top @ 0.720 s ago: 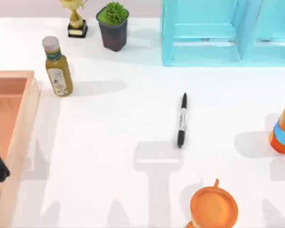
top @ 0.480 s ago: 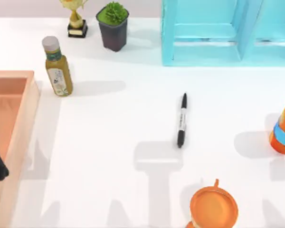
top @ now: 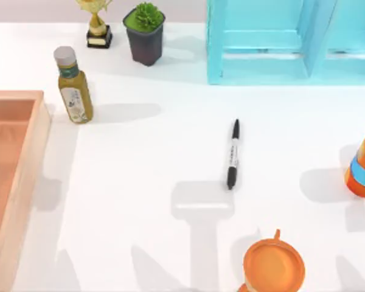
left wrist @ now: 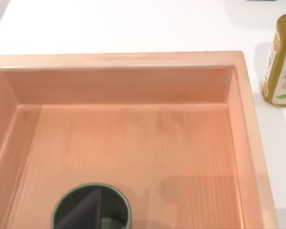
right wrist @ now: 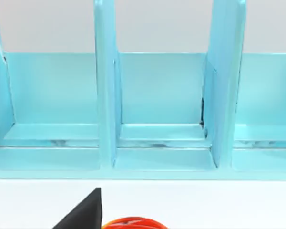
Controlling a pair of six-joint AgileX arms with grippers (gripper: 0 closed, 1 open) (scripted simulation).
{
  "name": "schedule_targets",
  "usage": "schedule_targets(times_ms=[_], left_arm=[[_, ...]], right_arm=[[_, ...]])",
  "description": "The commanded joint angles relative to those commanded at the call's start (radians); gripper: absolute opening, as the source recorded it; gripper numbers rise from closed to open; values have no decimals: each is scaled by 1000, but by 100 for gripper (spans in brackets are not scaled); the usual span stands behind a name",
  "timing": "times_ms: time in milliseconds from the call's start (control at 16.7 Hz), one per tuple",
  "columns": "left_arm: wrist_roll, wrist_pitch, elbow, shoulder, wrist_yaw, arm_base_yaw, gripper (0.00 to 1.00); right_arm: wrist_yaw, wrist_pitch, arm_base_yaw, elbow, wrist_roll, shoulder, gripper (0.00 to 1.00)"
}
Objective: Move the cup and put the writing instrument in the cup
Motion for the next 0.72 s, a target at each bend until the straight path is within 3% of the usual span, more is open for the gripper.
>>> schedule_targets(times_ms=[480,720], left_arm=[[96,-544,634,780,-1,85,100],[130,-745,869,1067,-2,117,100]], right_arm=[[0,0,0,0,0,0,100],[0,0,0,0,0,0,100]])
